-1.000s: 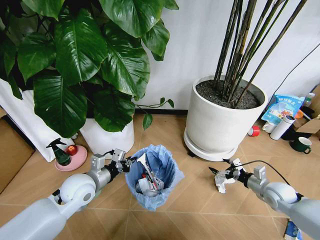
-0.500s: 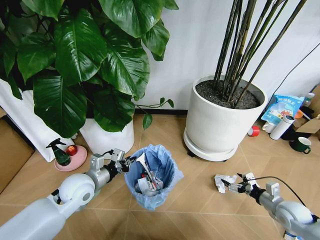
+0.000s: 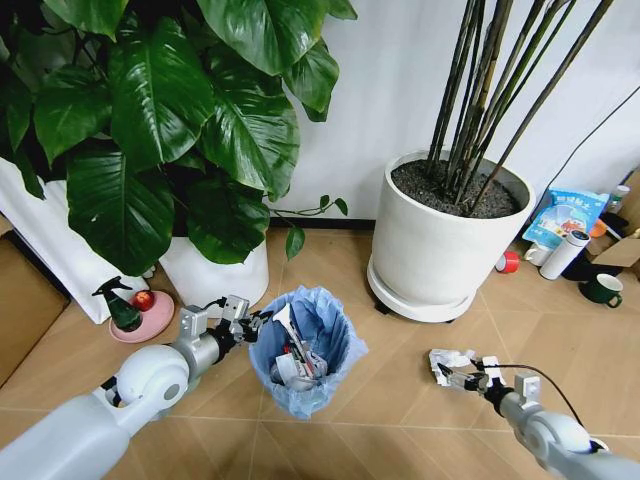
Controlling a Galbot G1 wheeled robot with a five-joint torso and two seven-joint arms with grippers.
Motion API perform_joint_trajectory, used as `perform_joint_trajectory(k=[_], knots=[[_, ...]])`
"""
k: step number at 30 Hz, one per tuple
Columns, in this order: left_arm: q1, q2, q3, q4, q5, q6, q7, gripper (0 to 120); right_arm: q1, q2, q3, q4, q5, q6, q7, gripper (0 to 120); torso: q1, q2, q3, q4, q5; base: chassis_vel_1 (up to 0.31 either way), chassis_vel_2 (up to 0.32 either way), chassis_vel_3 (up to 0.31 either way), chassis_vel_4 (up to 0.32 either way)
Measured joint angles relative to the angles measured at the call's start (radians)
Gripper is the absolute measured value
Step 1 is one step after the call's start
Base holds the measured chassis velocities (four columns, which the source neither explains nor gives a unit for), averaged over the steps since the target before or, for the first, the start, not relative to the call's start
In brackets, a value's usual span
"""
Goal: Pick up the trash bin and place the garbage on the floor into it.
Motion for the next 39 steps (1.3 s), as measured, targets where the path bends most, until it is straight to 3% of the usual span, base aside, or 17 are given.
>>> perform_joint_trajectory(k=[10, 13, 24, 39], knots=[[-0.001, -0.002, 0.0, 0.0, -0.002, 0.001, -0.001, 0, 0.108, 0.081, -0.044, -0.167, -0.059, -0.007, -0.034, 100, 0.0, 0.0, 0.0, 0.0, 0.0001, 0.0, 0.0, 0.0, 0.0], [-0.004, -0.002, 0.0, 0.0, -0.004, 0.002, -0.002, 0, 0.135, 0.098, -0.051, -0.205, -0.074, -0.014, -0.038, 94, 0.0, 0.0, 0.0, 0.0002, 0.0, 0.0, 0.0, 0.0, 0.0], [-0.016, -0.006, 0.011, 0.012, -0.009, 0.005, -0.001, 0, 0.182, 0.14, -0.057, -0.291, -0.088, -0.025, -0.046, 48, 0.0, 0.0, 0.0, -0.0001, 0.0002, 0.0, 0.0, 0.0, 0.0], [-0.012, -0.007, 0.009, 0.007, -0.009, 0.006, 0.0, 0, 0.168, 0.149, -0.049, -0.295, -0.094, -0.011, -0.057, 0, 0.0, 0.0, 0.0, 0.0001, 0.0002, 0.0, 0.0, 0.0, 0.0]])
